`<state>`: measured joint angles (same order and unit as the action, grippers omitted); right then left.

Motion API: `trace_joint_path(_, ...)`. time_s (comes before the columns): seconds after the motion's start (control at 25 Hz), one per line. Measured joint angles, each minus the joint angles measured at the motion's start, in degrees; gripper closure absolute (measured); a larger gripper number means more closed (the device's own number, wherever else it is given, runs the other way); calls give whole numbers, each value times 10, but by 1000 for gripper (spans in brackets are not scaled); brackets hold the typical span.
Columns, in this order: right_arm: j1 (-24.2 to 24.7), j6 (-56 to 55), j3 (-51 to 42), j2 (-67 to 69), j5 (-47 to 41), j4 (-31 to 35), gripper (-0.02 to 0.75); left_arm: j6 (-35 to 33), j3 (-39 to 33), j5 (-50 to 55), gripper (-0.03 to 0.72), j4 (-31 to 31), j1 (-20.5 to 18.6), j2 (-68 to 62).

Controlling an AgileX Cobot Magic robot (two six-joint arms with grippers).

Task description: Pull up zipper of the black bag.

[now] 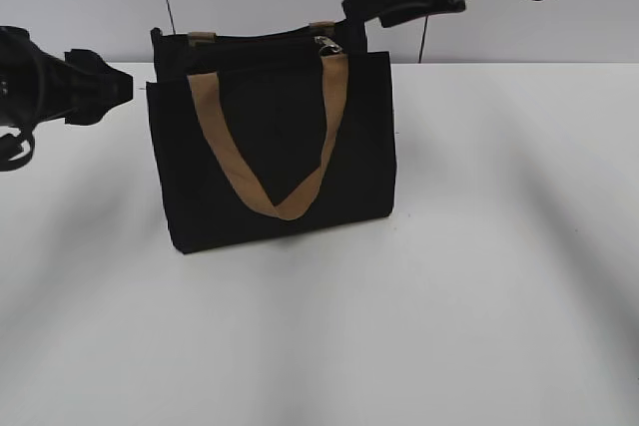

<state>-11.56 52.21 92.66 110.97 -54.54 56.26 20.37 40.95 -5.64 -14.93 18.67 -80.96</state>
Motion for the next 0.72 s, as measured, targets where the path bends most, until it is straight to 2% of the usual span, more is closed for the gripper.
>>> trace_joint_path(0.16, 0, -132, 0, -28, -43, -126, 241, 0, 0, 91, 186, 36, 10, 59)
trace_joint_path(0.32, 0, -220, 0, -49, -98, -224, 238, 0, 0, 238, 184, 65, 12, 129)
trace_joint_path(0.44, 0, -246, 0, -66, -139, -258, 247, 0, 0, 351, 184, 78, 12, 194)
trace_joint_path(0.72, 0, -273, -43, -143, -146, -279, 267, -46, 0, 540, 183, 81, 12, 360)
